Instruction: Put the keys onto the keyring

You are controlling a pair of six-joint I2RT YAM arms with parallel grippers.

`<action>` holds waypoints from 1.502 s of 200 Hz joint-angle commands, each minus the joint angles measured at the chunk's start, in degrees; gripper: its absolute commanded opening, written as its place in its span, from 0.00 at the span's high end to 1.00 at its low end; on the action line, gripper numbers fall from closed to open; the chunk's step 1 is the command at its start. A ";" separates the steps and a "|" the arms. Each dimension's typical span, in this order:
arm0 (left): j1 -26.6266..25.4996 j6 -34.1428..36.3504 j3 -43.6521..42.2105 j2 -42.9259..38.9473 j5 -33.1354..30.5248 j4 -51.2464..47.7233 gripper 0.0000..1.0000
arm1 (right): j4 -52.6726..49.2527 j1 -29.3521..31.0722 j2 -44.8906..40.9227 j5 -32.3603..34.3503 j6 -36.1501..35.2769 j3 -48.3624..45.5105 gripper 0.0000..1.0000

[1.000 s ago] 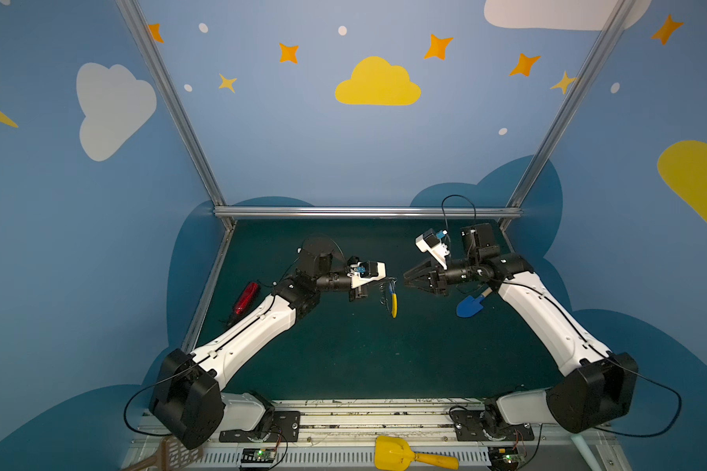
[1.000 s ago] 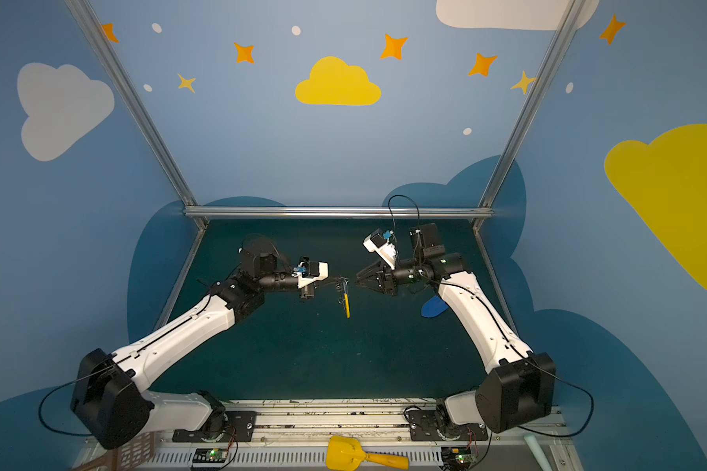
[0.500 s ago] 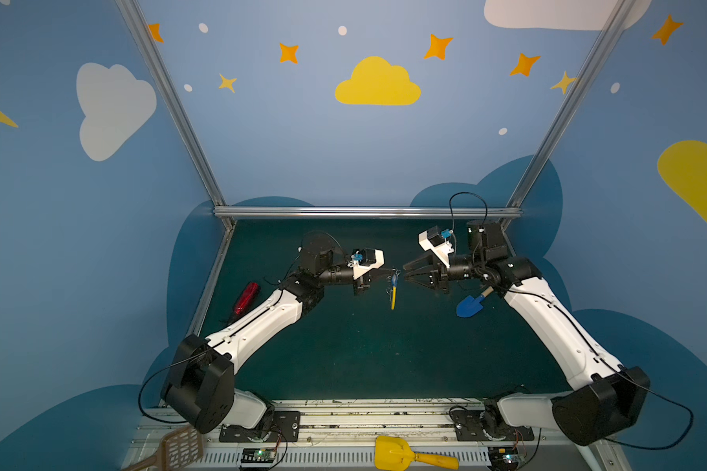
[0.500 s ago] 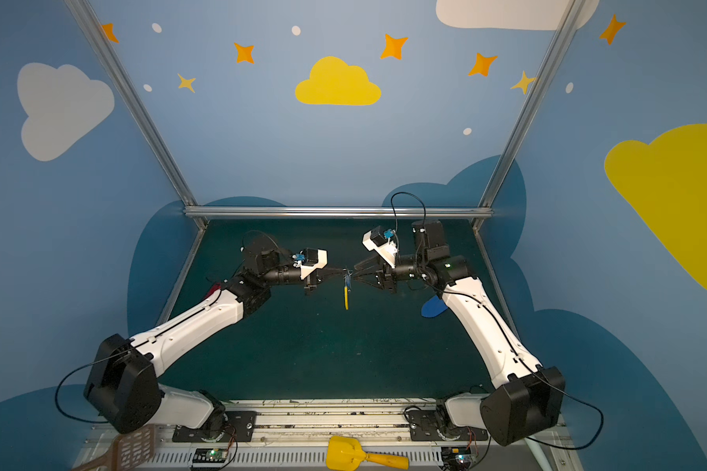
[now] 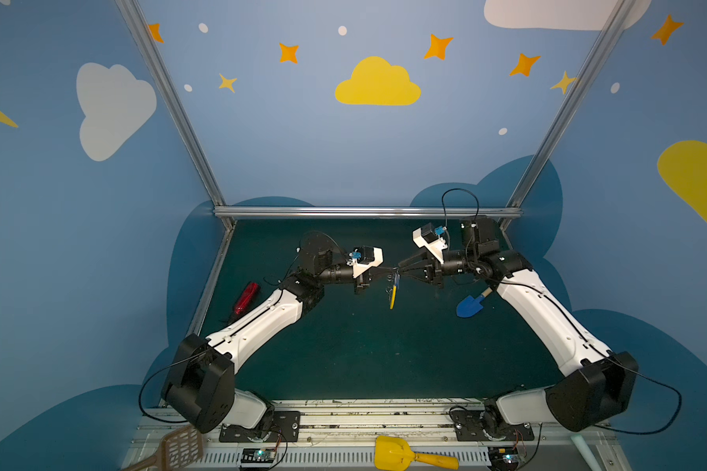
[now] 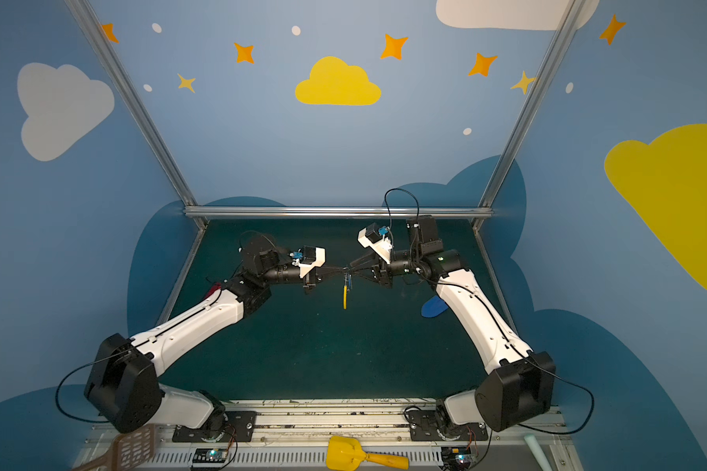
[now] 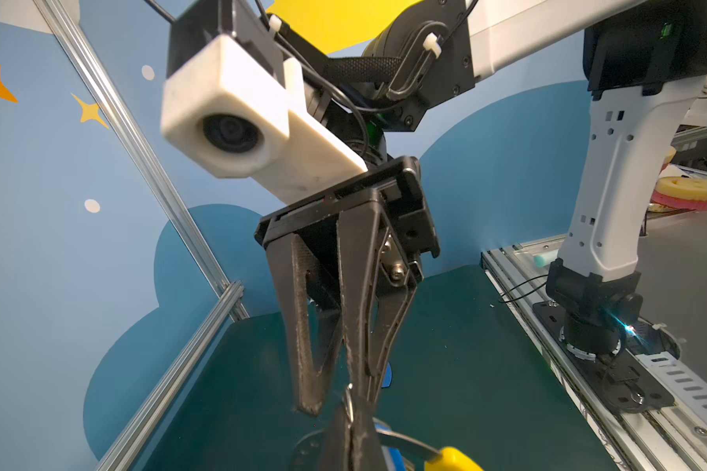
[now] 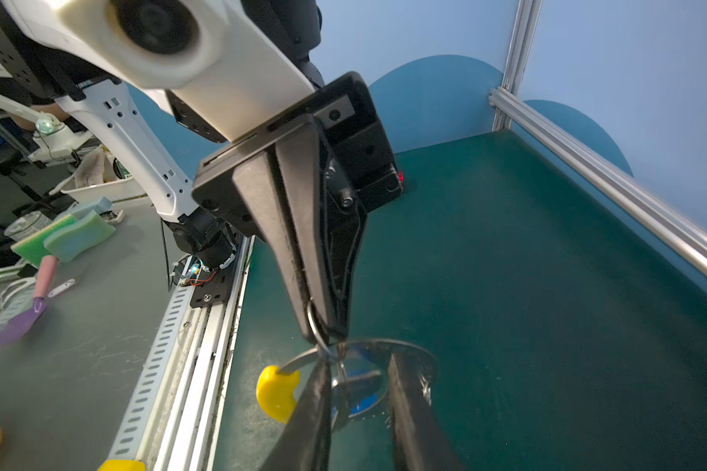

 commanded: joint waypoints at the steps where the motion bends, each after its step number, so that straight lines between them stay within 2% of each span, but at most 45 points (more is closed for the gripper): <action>1: -0.04 -0.94 1.91 0.64 0.98 1.52 0.96 | 0.30 0.40 0.09 -1.89 -1.16 2.04 0.78; 26: -0.17 -0.80 2.22 0.99 0.99 1.38 0.96 | -0.10 0.45 -0.08 -2.95 -1.59 1.95 0.89; 49: -0.20 -0.82 2.39 1.04 0.94 1.41 0.96 | -1.46 0.45 -0.01 -3.15 -2.44 1.91 0.92; 73: -0.33 -0.25 2.63 1.09 0.74 0.40 0.96 | -4.29 0.50 0.32 -3.16 -4.04 2.62 1.00; 116: -0.39 5.32 4.59 0.55 -0.91 -9.38 0.96 | -7.02 0.43 -0.78 0.12 -5.24 2.97 1.00; 156: -0.42 7.34 5.70 0.53 -0.77 -13.30 0.96 | -7.93 0.54 -0.79 0.44 -4.30 3.54 1.00; 185: -0.53 6.87 5.69 0.50 -0.41 -12.34 0.96 | -7.39 0.57 -0.82 0.00 -3.77 3.16 1.00; 193: -0.48 6.23 5.44 0.41 -0.13 -11.28 0.96 | -7.19 0.69 -0.86 0.05 -3.66 2.76 0.91; 207: -0.46 5.20 4.90 0.30 0.06 -9.20 0.96 | -6.95 0.78 -0.94 0.52 -3.92 2.04 0.86; 246: -0.59 3.69 4.46 0.03 0.50 -7.01 0.96 | -7.35 0.86 -0.21 0.47 -4.49 1.24 0.84; 279: -0.63 3.69 4.14 -0.31 0.53 -7.05 0.96 | -3.37 0.88 -1.38 0.71 -2.59 -0.07 0.72; 300: -0.57 3.70 4.02 -0.15 0.52 -7.13 0.96 | 0.17 0.89 -2.25 -0.38 -0.79 -1.09 0.72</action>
